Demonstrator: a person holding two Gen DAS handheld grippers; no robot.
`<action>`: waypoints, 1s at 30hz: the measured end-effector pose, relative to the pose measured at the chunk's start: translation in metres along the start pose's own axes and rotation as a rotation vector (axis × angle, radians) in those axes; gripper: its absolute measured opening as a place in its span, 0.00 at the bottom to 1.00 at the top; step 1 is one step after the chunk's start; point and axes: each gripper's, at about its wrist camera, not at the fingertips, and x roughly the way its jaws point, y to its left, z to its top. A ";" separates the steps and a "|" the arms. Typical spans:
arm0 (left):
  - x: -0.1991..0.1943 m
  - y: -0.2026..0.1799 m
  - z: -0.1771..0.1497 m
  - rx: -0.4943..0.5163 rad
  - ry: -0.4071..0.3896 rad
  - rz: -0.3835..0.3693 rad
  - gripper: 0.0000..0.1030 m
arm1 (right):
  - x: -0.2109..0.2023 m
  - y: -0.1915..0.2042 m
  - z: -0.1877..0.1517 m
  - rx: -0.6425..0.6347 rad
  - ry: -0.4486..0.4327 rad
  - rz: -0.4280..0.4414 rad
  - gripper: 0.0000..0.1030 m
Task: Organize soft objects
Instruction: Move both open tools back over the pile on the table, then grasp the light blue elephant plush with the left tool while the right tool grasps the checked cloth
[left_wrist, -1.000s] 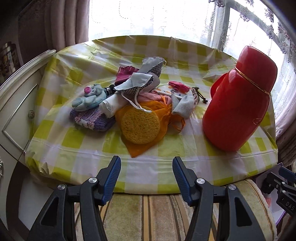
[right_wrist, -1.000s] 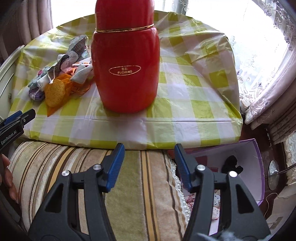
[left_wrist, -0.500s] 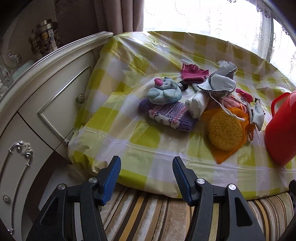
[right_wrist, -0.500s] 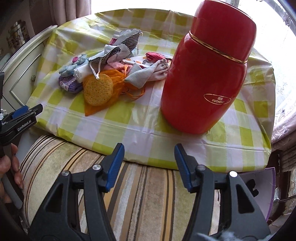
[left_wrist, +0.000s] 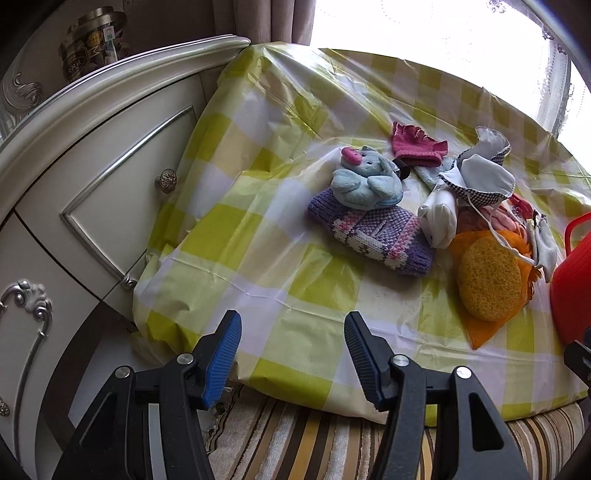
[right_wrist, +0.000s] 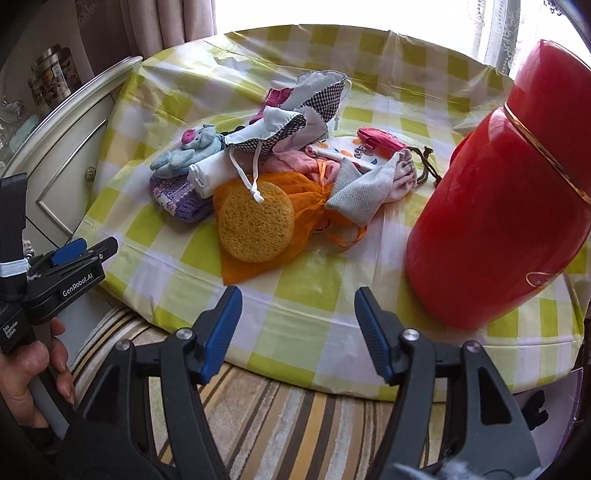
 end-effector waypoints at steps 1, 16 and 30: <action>0.002 0.001 0.003 -0.008 -0.002 -0.018 0.57 | 0.004 0.001 0.004 0.005 -0.005 0.009 0.65; 0.055 -0.015 0.090 -0.105 -0.044 -0.293 0.57 | 0.054 -0.003 0.089 0.115 -0.083 0.069 0.70; 0.121 -0.033 0.118 -0.040 0.031 -0.278 0.17 | 0.090 -0.016 0.136 0.181 -0.073 0.078 0.78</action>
